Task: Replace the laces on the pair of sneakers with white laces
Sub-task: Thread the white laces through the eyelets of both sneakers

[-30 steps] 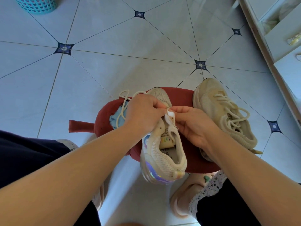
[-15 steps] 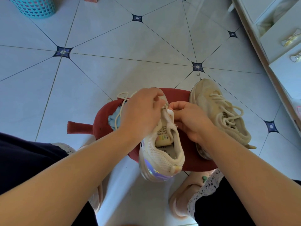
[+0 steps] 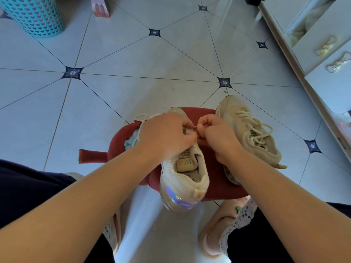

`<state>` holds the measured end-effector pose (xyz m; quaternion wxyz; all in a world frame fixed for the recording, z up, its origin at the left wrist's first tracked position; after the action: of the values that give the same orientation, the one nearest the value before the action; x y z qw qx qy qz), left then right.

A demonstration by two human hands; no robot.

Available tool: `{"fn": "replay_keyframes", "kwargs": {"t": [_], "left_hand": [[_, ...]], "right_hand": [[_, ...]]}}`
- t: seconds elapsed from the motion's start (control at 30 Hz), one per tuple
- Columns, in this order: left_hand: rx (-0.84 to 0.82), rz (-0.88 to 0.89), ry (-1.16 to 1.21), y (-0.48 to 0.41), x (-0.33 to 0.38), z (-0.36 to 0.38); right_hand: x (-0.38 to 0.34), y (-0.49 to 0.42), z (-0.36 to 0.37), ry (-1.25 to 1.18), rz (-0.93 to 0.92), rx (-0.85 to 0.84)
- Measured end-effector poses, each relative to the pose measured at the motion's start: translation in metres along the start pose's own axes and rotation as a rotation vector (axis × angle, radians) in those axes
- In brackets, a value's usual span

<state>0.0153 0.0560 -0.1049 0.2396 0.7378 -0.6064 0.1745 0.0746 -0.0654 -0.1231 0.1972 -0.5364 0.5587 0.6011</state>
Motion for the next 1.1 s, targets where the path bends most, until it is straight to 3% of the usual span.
{"fn": "replay_keyframes", "kwargs": {"t": [0.2,0.37,0.47,0.6,0.67,0.73,0.77,0.8,0.83,0.9,0.93,1.03,1.1], "left_hand": [[0.11,0.046,-0.116,-0.001,0.003,0.004],[0.088,0.0,-0.053,-0.006,0.006,0.005],[0.1,0.014,-0.084,-0.005,0.004,0.005],[0.096,0.04,-0.092,-0.001,0.0,0.006],[0.108,0.043,-0.088,0.002,-0.001,0.007],[0.118,0.03,-0.061,0.003,-0.001,0.007],[0.122,0.023,-0.045,0.003,-0.001,0.007],[0.126,0.022,-0.03,0.003,-0.001,0.006],[0.129,0.025,-0.022,0.003,0.0,0.006],[0.126,0.034,-0.025,0.003,0.0,0.006],[0.122,0.04,-0.033,0.003,0.0,0.006],[0.107,0.064,-0.037,0.003,-0.001,0.007],[0.116,0.071,-0.039,0.003,-0.001,0.006]], "right_hand": [[0.011,0.003,0.01,-0.006,-0.148,0.166],[0.006,0.005,0.014,-0.199,-0.1,0.161],[-0.013,0.008,0.004,-0.122,-0.155,0.315],[-0.073,0.02,-0.049,-0.492,-0.305,0.496],[-0.087,0.026,-0.061,-0.64,-0.349,0.423],[-0.081,0.028,-0.045,-0.723,-0.254,0.215],[-0.073,0.027,-0.032,-0.631,-0.16,0.133],[-0.064,0.024,-0.02,-0.386,-0.074,0.071],[-0.054,0.021,-0.011,0.017,-0.034,0.028],[-0.037,0.013,-0.004,0.806,-0.134,-0.048],[-0.031,0.011,-0.003,1.021,-0.213,-0.07],[-0.028,0.014,-0.002,1.144,-0.298,-0.096],[-0.038,0.015,-0.005,1.04,-0.304,-0.052]]}}
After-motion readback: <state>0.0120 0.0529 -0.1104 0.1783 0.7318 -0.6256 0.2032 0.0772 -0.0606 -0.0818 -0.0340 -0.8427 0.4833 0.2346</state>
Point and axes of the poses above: each hand's wrist, its own y-axis away from the middle knuckle, its own z-axis out of the palm, x = y × z, the point moved 1 cm from there along -y, towards the middle knuckle, and after that the axes turned 5 degrees about -x, right-handed, at the moved point
